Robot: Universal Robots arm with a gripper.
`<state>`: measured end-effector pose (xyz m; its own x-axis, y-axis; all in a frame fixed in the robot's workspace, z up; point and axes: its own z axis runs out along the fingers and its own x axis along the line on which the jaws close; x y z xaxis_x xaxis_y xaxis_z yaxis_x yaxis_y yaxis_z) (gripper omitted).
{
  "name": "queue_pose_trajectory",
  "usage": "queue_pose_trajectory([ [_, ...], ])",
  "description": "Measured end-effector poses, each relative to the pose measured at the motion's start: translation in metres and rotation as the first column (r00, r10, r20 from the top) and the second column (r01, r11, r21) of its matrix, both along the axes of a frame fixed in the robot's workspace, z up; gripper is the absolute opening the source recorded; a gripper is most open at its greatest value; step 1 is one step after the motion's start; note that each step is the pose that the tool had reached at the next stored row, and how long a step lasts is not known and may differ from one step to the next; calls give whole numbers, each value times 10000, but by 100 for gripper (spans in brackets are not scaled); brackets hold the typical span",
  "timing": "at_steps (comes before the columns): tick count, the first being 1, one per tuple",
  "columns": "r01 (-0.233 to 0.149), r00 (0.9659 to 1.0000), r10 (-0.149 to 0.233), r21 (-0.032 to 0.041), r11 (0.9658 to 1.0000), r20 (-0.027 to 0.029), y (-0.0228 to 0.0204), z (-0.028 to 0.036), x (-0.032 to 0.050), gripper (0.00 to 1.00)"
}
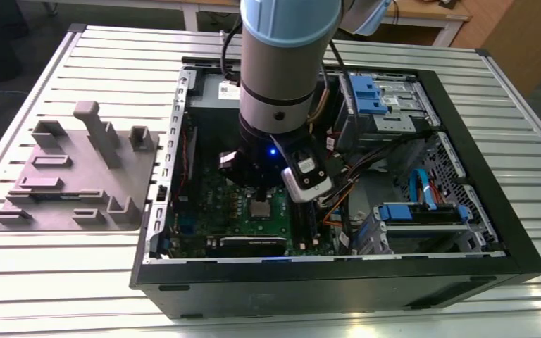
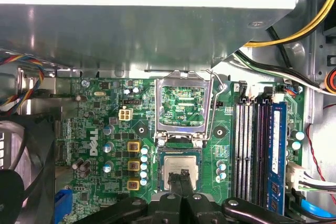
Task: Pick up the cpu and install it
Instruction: 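Close the cpu cover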
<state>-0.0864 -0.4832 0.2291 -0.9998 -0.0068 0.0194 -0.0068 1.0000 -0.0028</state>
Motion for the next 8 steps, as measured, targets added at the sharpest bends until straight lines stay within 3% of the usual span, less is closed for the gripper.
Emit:
queue_pose_trajectory([
  [8,-5,10000,5,2,10000,1,2,5,0,10],
])
